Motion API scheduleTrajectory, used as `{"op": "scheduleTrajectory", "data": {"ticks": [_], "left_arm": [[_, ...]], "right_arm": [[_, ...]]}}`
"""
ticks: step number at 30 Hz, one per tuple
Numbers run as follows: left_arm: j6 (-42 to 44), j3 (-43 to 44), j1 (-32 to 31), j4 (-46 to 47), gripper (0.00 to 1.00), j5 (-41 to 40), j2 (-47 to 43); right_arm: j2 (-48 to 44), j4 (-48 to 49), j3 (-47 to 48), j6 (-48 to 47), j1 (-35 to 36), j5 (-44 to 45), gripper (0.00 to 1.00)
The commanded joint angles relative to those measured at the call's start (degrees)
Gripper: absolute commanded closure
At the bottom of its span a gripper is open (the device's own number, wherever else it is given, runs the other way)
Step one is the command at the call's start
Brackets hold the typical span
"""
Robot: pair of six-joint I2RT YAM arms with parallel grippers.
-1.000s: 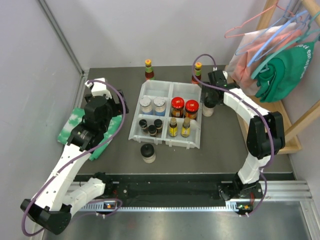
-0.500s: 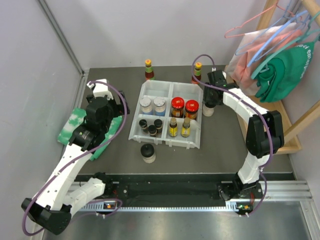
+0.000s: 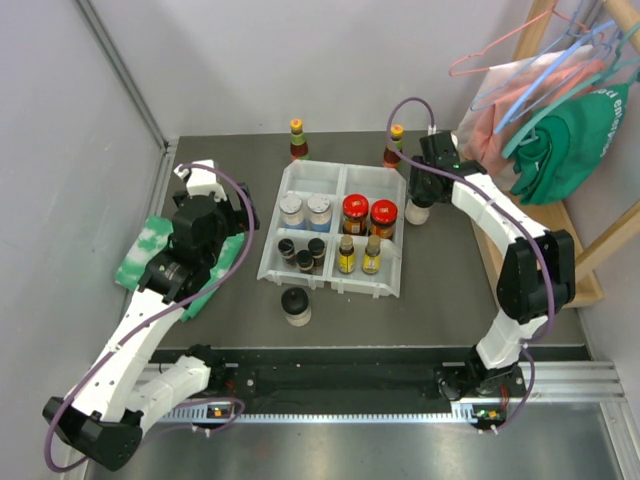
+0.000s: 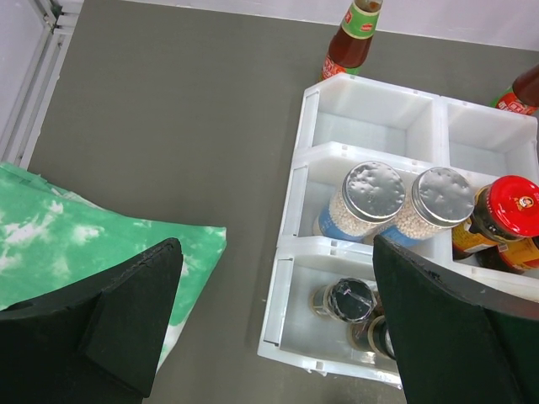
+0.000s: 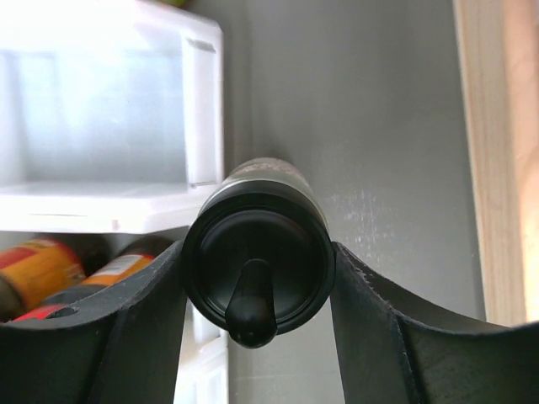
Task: Organize the condiment bottles
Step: Pick up the bottle from the corner of the board, then place the bottle in the storage box.
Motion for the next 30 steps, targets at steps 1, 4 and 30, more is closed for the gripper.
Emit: {"op": "scheduleTrajectory", "data": {"ticks": [1,4,30], "left_arm": [[0.6,-0.5,0.1,3.1,0.01,0.5,-0.9],[0.6,-0.5,0.1,3.1,0.01,0.5,-0.8],[1.6,-0.8,0.2,2.9,0.01,0.3,0.2]], "right_arm": [[-7.6,4.9,4.8,-2.3,1.2,0.2,1.0],[-8.4,7.4,4.9,-4.7,2.9,-0.2,1.0],[13.8,5.3,23.2,-10.0,6.0,-7.1,1.0]]}}
